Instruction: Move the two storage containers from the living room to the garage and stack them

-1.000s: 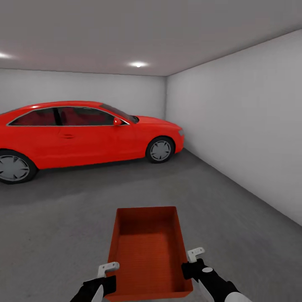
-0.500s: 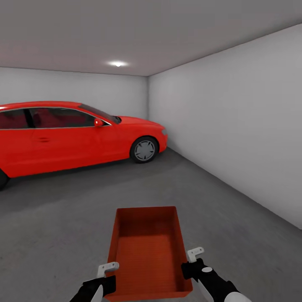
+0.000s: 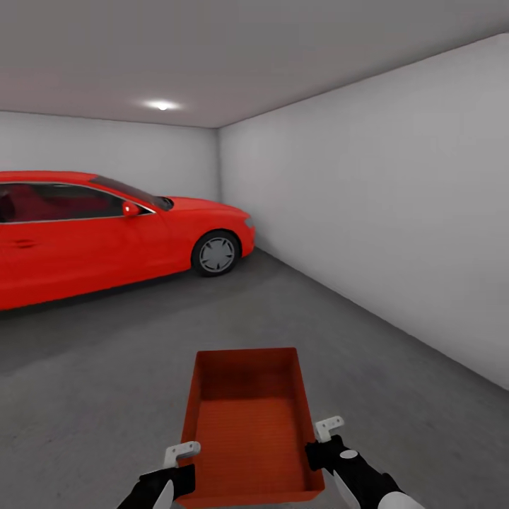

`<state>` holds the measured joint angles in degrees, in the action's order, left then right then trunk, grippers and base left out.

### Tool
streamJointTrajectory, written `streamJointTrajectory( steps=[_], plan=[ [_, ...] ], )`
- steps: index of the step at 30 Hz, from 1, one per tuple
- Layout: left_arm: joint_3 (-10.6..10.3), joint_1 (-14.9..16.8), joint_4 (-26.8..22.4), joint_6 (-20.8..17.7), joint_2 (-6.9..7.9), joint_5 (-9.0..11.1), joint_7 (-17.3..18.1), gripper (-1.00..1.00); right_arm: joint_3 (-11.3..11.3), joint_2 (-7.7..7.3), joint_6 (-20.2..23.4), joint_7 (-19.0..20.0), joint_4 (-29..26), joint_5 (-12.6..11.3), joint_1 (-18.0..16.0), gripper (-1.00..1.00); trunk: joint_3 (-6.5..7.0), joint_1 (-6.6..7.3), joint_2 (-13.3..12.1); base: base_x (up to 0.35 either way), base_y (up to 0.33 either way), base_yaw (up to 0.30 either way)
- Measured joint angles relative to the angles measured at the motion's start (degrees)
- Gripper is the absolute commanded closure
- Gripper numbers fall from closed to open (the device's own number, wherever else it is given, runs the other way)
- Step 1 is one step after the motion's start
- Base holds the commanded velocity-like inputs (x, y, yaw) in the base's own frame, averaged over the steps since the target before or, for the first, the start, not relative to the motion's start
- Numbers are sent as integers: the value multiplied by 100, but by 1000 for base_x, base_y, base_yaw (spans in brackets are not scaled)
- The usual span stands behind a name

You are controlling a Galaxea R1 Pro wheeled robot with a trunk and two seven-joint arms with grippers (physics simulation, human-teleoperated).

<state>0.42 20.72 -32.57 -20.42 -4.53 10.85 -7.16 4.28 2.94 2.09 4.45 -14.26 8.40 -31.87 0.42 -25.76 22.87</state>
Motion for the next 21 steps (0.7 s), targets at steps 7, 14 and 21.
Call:
streamJointTrajectory(
  steps=[7, 14, 21],
  plan=[
    [0, 0, 0, 1, 0, 1, 0, 100, 1, 0, 1, 0, -2, 0, 0, 100, 3, 0, 0, 0, 0, -276],
    [0, 0, 0, 1, 0, 1, 0, 100, 1, 0, 1, 0, -2, 0, 0, 100, 20, 0, 0, 0, 0, -273],
    [-5, 0, 0, 2, 6, 14, 1, 100, 6, 4, 9, -5, -10, 0, 0, 100, 37, 0, 0, 0, 0, -271]
  ],
)
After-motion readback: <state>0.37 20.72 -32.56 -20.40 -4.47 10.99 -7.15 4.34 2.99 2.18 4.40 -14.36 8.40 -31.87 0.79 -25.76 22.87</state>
